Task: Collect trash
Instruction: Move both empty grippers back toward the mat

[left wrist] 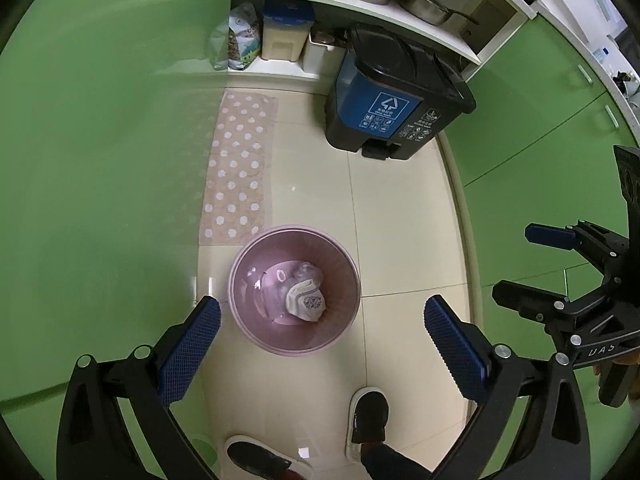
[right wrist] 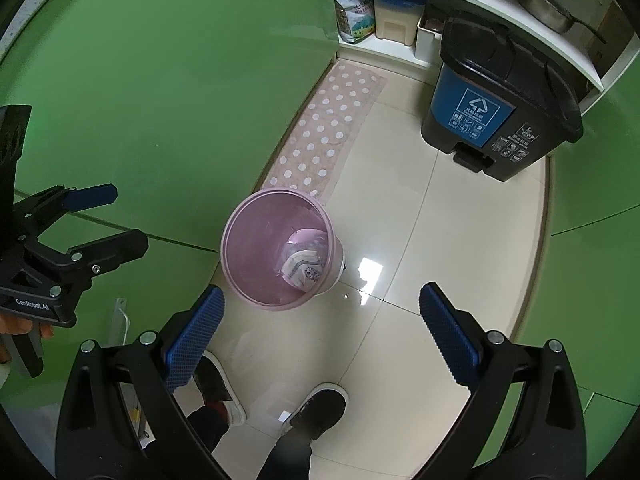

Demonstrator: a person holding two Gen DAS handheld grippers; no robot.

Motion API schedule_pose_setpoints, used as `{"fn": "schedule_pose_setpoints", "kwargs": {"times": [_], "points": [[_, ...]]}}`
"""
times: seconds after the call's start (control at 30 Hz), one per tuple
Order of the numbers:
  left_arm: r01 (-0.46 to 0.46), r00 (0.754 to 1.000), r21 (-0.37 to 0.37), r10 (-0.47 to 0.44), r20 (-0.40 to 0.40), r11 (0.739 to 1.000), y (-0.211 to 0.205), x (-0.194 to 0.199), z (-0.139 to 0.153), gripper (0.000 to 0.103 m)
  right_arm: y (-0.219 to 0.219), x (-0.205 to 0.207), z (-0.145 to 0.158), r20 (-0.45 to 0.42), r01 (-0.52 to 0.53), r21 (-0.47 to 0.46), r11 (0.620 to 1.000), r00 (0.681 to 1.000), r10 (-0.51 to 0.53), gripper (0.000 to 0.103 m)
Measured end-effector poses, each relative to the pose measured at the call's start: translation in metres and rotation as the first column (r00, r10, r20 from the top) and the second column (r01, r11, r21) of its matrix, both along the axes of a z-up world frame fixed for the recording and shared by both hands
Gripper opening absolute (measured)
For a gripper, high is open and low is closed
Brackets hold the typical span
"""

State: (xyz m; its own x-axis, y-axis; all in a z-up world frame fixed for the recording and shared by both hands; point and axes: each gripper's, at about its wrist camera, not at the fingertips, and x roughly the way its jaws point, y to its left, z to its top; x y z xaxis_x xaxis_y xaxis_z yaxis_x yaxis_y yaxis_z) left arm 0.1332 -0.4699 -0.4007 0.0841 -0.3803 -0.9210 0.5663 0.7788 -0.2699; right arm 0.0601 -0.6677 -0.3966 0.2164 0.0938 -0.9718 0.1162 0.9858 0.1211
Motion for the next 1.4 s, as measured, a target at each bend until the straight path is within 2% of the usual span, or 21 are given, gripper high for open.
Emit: {"fn": "schedule_pose_setpoints", "kwargs": {"times": [0.23, 0.37, 0.5, 0.67, 0.8, 0.93, 1.03, 1.2, 1.4], "points": [[-0.022, 0.999, 0.002, 0.022, 0.03, 1.0, 0.013, -0.021, 0.059, 0.098, 0.009, -0.014, 0.059, 0.03, -0.001, -0.017, 1.0, 1.0, 0.002, 0.096], [-0.041, 0.997, 0.005, 0.041, 0.068, 0.999, 0.025, -0.036, 0.105, 0.098, 0.018, -0.029, 0.115, 0.068, -0.015, -0.03, 0.999, 0.998, 0.017, 0.097], [-0.066, 0.99, -0.004, 0.066, 0.122, 0.998, 0.043, -0.052, 0.164, 0.098, 0.03, -0.043, 0.17, 0.113, -0.036, -0.035, 0.999, 0.993, 0.039, 0.098], [-0.124, 0.974, -0.01, 0.123, 0.191, 0.992, 0.074, -0.073, 0.229, 0.098, 0.057, -0.059, 0.239, 0.171, -0.106, -0.027, 0.994, 0.979, 0.109, 0.1], [-0.188, 0.958, -0.026, 0.189, 0.215, 0.982, 0.105, -0.089, 0.262, 0.098, 0.088, -0.069, 0.281, 0.213, -0.186, -0.019, 0.982, 0.959, 0.185, 0.1], [-0.285, 0.928, -0.043, 0.287, 0.238, 0.957, 0.147, -0.11, 0.289, 0.098, 0.125, -0.07, 0.311, 0.246, -0.281, -0.004, 0.96, 0.93, 0.273, 0.1], [-0.359, 0.895, -0.053, 0.36, 0.263, 0.932, 0.179, -0.124, 0.305, 0.098, 0.16, -0.07, 0.331, 0.272, -0.373, 0.01, 0.928, 0.894, 0.357, 0.1], [-0.493, 0.821, -0.059, 0.486, 0.3, 0.868, 0.251, -0.147, 0.323, 0.098, 0.213, -0.066, 0.348, 0.301, -0.476, 0.019, 0.879, 0.842, 0.449, 0.1], [-0.602, 0.743, -0.042, 0.579, 0.335, 0.797, 0.331, -0.159, 0.337, 0.098, 0.285, -0.055, 0.359, 0.324, -0.56, 0.03, 0.828, 0.789, 0.522, 0.1]]}}
